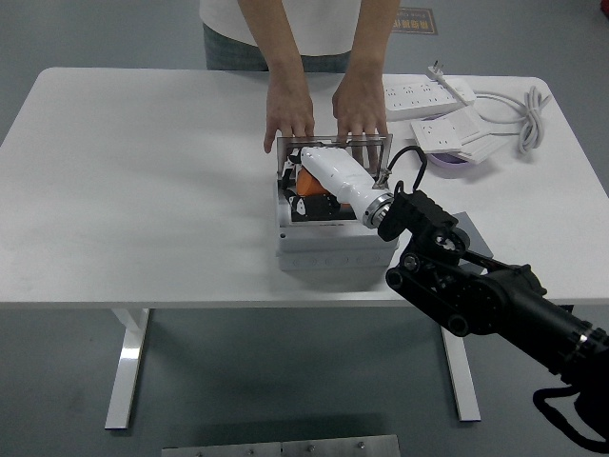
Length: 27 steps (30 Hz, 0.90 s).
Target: Fetch the battery,place it into the box,close the lid of the box
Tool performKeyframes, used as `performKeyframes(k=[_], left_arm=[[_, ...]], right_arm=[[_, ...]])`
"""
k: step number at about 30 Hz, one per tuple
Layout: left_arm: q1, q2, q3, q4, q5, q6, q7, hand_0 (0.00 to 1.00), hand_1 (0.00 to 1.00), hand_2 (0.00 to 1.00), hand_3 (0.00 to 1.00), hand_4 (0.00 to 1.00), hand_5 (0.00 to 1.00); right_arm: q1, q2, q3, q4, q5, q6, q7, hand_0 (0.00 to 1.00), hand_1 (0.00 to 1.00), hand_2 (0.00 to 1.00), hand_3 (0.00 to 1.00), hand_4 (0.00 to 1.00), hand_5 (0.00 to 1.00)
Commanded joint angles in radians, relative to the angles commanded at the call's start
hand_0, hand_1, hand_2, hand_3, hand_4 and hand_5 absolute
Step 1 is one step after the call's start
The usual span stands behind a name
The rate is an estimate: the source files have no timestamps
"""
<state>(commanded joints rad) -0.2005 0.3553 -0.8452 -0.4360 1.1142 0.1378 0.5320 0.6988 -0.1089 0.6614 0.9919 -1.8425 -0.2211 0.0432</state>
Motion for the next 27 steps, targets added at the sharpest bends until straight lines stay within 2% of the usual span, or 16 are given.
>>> performKeyframes(k=[15,16,21,22,27], left_arm=[[0.004,0.0,0.003,0.0,-0.001,0.002,-0.004,0.632,0.698,0.573,0.541,0.5,0.002],[0.004,0.0,0.003,0.0,-0.001,0.002,-0.004,0.632,0.698,0.573,0.541,0.5,0.002],[0.002,-0.001,0.004,0.0,-0.001,0.003,-0.005,0.632,0.698,0.573,0.541,0.5,0.002],[0.001,-0.001,0.004,0.0,-0.001,0.003,-0.005,0.632,0.698,0.573,0.541,0.5,0.002],[0.001,-0.001,0.003,-0.001,0.001,0.003,-0.003,0.632,0.698,0.573,0.541,0.5,0.002]], right_arm=[[-0.008,-0.001,0.018,-0.024,0.051,0.02,0.042,0.131,0.254,0.35,0.355,0.352,0.002],[-0.008,-0.001,0.02,-0.025,0.055,0.022,0.045,0.177,0.279,0.365,0.388,0.406,0.002],[-0.008,-0.002,0.025,-0.032,0.075,0.034,0.061,0.177,0.279,0.365,0.388,0.406,0.002],[-0.008,-0.003,0.026,-0.034,0.081,0.036,0.066,0.379,0.348,0.43,0.496,0.602,0.002],[-0.008,-0.004,0.031,-0.038,0.102,0.046,0.082,0.379,0.348,0.43,0.496,0.602,0.002]])
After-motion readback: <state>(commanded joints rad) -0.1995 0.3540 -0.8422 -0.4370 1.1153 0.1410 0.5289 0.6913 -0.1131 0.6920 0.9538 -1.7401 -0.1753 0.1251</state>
